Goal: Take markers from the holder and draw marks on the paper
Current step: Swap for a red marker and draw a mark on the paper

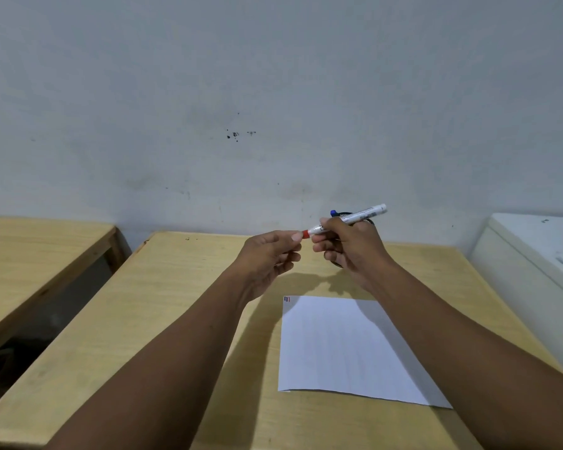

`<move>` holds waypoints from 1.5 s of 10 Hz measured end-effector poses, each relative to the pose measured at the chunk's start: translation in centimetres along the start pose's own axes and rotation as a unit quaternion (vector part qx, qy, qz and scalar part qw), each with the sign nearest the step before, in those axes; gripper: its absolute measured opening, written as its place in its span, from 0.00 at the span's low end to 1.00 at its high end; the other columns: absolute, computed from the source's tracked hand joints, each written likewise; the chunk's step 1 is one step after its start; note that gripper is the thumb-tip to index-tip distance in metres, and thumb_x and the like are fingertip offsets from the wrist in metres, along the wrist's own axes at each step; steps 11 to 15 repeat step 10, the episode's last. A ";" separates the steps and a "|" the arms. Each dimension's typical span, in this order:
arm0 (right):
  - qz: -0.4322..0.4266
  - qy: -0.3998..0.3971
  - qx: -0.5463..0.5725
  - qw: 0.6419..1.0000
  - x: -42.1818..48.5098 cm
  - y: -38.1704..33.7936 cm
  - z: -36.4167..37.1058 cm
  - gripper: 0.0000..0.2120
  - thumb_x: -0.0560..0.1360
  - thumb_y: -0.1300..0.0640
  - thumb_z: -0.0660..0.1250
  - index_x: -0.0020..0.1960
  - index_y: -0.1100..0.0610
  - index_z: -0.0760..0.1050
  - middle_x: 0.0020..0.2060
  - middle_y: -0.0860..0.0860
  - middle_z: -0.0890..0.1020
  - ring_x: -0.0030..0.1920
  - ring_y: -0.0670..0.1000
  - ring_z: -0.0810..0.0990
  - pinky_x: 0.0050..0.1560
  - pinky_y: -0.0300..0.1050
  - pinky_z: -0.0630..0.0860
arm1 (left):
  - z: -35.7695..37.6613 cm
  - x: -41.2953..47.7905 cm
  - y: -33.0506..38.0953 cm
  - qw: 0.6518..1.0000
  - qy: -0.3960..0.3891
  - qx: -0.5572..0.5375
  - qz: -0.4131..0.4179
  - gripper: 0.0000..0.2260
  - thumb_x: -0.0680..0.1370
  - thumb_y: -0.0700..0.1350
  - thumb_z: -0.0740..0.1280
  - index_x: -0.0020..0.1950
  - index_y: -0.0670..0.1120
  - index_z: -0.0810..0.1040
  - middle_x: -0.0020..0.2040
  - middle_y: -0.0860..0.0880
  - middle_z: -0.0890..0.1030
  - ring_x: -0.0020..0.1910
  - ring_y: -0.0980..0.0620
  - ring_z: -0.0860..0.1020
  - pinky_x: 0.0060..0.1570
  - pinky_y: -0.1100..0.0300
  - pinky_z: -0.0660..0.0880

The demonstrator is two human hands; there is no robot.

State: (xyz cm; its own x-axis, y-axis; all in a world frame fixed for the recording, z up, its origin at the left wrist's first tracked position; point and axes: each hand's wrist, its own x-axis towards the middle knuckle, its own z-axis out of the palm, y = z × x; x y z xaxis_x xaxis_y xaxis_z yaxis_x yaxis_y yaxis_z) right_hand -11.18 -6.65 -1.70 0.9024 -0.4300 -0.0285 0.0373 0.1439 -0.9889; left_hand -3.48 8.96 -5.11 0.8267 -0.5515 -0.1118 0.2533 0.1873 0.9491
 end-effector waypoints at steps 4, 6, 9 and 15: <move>0.091 -0.044 -0.115 0.988 1.7 -2.2 -1.2 0.19 0.78 0.43 0.71 0.48 0.60 0.77 0.29 0.54 0.80 0.25 0.49 0.73 0.25 0.39 0.65 | 2.2 1.7 1.8 0.974 0.100 0.147 0.141 0.06 0.75 0.44 0.75 0.48 0.41 0.86 0.37 0.48 0.83 0.35 0.52 0.80 0.40 0.57 0.77; 0.055 0.027 -0.330 0.942 3.5 -6.9 -5.3 0.16 0.79 0.46 0.69 0.51 0.60 0.81 0.33 0.54 0.83 0.27 0.51 0.76 0.30 0.41 0.65 | 4.7 4.0 4.6 0.904 0.155 0.315 0.242 0.03 0.74 0.46 0.75 0.44 0.47 0.85 0.40 0.46 0.87 0.39 0.51 0.82 0.43 0.59 0.78; 0.008 0.016 -0.428 0.903 4.4 -7.4 -8.1 0.14 0.79 0.51 0.70 0.53 0.63 0.81 0.41 0.58 0.86 0.34 0.55 0.82 0.32 0.42 0.69 | 7.4 7.1 3.0 0.850 0.104 0.447 0.260 0.04 0.75 0.44 0.74 0.49 0.46 0.85 0.32 0.55 0.80 0.46 0.46 0.83 0.49 0.55 0.79; 0.012 0.007 -0.434 0.901 4.5 -7.1 -7.9 0.12 0.79 0.51 0.70 0.52 0.61 0.81 0.44 0.59 0.87 0.34 0.54 0.82 0.32 0.42 0.70 | 7.9 7.6 2.7 0.825 0.065 0.505 0.247 0.14 0.75 0.46 0.72 0.61 0.48 0.83 0.32 0.57 0.79 0.54 0.44 0.82 0.56 0.52 0.77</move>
